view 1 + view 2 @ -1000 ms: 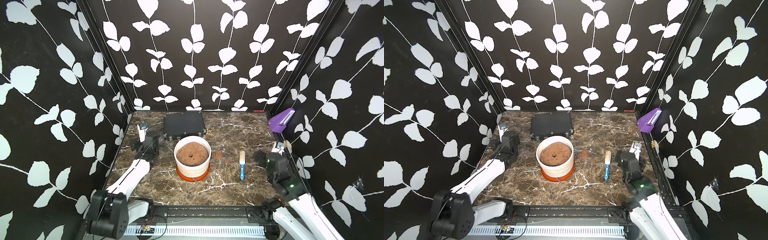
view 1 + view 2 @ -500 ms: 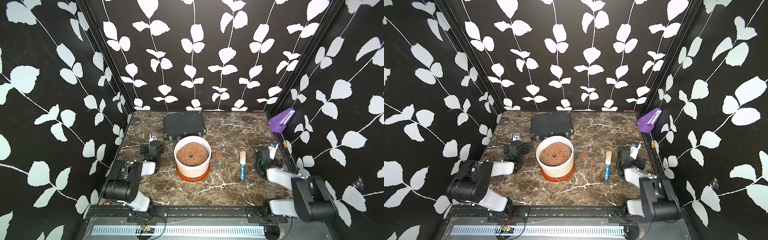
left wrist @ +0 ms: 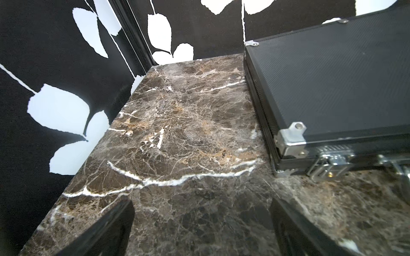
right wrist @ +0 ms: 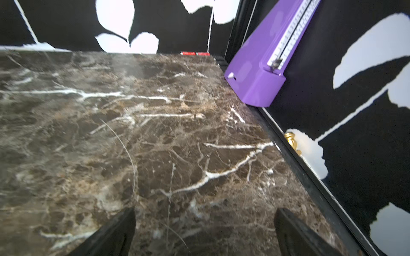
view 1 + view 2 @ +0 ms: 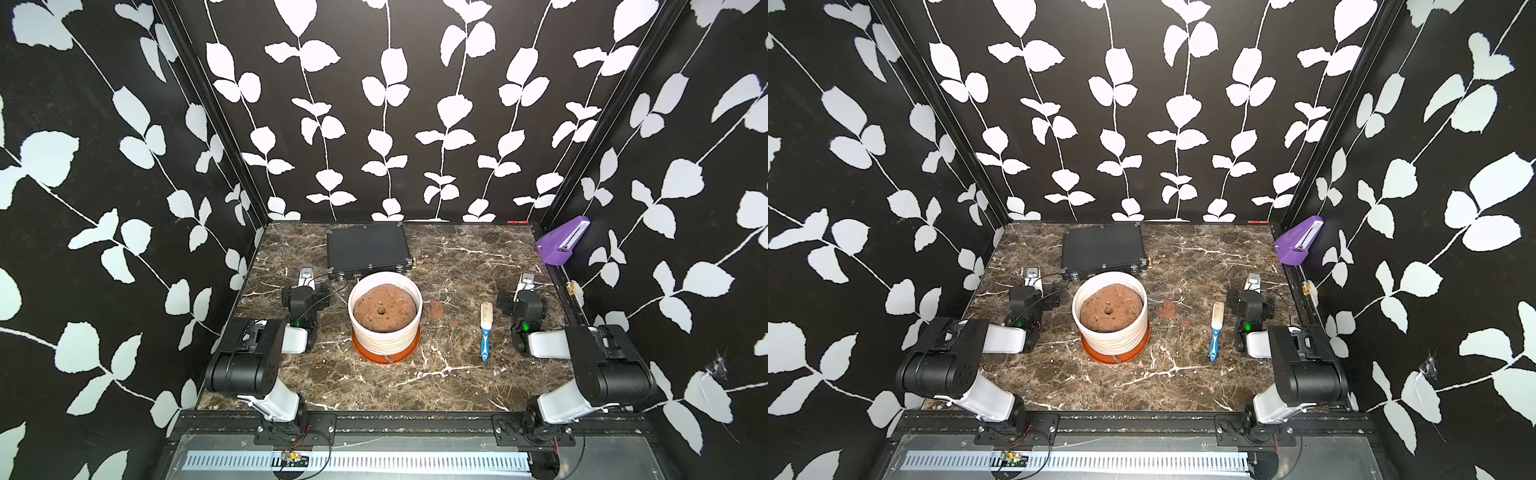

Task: Scrub the dried mud off the ceramic pot
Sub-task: Reset both arms

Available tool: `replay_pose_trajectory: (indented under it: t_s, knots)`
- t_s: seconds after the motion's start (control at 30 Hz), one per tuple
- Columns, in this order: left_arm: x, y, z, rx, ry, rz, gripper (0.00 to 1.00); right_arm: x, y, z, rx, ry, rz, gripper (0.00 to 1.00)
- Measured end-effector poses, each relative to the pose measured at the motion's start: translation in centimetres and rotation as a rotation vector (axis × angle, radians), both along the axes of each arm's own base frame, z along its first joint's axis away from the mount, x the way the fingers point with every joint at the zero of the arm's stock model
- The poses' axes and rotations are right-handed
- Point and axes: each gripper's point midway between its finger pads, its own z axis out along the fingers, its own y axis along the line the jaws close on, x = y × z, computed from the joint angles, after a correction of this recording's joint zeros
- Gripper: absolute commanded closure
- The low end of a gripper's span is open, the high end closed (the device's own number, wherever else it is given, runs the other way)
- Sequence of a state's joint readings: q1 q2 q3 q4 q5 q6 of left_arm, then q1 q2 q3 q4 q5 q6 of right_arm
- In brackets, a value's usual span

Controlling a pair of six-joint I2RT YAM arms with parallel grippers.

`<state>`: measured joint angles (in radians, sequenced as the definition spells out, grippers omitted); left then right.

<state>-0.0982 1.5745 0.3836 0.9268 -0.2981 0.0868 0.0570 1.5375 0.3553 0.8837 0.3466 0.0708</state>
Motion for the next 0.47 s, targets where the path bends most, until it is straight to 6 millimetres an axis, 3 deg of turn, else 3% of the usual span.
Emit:
replay_pose_trajectory:
  t_s: [0.47]
  knots:
    - [0.10,-0.07,0.26,-0.002,-0.012,-0.003,0.01,0.21,0.23,0.08,-0.004,0.004,0.016,0.01]
